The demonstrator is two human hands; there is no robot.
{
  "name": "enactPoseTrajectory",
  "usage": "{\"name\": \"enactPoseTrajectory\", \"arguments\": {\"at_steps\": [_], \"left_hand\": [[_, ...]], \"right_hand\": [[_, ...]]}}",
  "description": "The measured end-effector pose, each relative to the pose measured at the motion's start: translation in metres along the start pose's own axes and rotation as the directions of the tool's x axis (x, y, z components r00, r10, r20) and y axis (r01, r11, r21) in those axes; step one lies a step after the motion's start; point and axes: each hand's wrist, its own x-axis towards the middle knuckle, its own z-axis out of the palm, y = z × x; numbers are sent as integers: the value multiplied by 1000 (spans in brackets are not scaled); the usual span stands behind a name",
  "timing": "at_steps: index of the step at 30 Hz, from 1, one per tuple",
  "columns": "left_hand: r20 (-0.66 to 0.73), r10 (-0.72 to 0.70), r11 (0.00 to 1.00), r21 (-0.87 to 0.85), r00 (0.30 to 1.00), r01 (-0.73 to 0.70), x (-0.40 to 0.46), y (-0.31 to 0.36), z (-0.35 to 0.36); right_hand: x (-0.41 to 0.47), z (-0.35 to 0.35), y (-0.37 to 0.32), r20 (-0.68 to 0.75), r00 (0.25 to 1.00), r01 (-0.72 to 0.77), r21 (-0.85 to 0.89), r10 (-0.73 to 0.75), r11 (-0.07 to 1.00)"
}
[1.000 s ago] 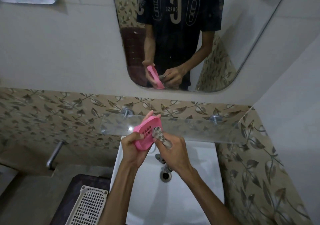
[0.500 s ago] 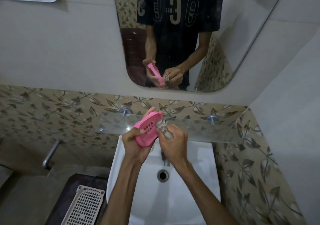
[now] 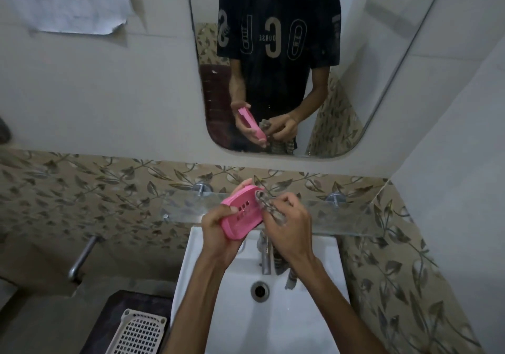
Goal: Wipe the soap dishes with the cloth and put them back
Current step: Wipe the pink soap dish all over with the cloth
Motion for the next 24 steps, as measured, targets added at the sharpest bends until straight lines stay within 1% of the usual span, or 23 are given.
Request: {"name": "enactPoseTrajectory", "arguments": {"at_steps": [4,7,11,15,17,20,21,24], "left_hand": [[51,-6,1000,0,999,6,1,5,15],[119,-3,1000,-6,993,4,2,10,27],[175,-3,1000,7,985,2,8,15,31],[221,19,1000,4,975,-20,11,16,45],[220,53,999,-5,974,-53,16,17,51],[228,89,996,-3,970,-90,20,20,55],[243,94,995,-7,966,-95,21,21,57],[287,91,994,24,954,-102,22,23,62]], "right_hand": [[9,-5,-12,-15,996,89,-86,-90,992],[11,-11,-16,-47,998,49,-84,-53,995],[7,-19,-29,16,998,60,-42,-59,997],[31,-36,-26,-105,994,8,-104,-19,995],[32,-32,-35,-103,995,-19,-65,12,998],[28,-32,-41,-40,999,19,52,-17,998],[32,-35,-39,-54,998,15,56,-12,998],[42,-41,-34,-164,986,-34,-7,32,999]]}}
